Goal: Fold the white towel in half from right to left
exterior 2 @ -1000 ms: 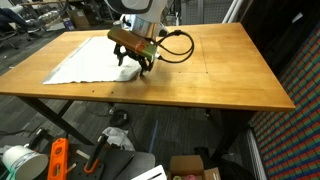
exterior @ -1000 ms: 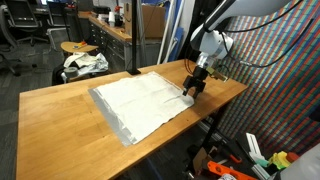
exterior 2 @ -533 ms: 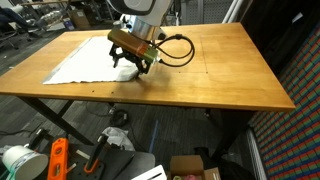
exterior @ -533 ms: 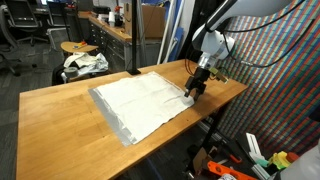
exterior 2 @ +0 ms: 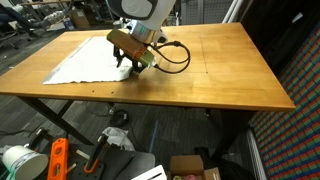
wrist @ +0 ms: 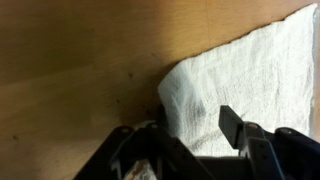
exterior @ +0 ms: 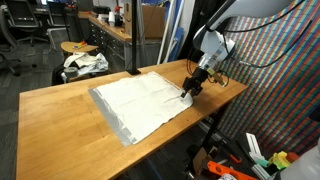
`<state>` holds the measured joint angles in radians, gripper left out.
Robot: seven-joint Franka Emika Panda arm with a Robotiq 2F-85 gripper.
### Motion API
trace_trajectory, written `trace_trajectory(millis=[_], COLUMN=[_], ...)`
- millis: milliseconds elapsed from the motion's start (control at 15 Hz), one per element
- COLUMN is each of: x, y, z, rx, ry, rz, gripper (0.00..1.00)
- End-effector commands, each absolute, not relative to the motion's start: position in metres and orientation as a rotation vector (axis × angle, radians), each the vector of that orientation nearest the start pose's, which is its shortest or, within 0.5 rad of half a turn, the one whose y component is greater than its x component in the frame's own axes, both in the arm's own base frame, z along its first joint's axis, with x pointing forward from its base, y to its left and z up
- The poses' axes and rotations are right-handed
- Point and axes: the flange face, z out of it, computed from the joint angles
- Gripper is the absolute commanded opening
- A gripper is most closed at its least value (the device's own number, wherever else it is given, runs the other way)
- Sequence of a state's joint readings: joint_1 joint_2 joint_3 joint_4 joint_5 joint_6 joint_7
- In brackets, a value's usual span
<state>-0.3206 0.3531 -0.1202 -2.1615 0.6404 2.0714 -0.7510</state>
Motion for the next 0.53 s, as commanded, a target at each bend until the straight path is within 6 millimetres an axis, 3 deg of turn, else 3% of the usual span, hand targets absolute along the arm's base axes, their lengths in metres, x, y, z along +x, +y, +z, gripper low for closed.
trace_trajectory(millis=[0, 67, 333, 467], x=[0.484, 0.4841, 0.4848, 0.4854], y=[-0.1938, -0.1941, -0.1952, -0.195], z=[0.2067, 0.2064, 0.2063, 0.2117], rx=[-2.538, -2.548, -2.62, -2.654], ry=[0.167, 0.162, 0.147, 0.119], rz=[0.09, 0.092, 0.094, 0.108], gripper=[0.27, 0.2, 0.1, 0.16])
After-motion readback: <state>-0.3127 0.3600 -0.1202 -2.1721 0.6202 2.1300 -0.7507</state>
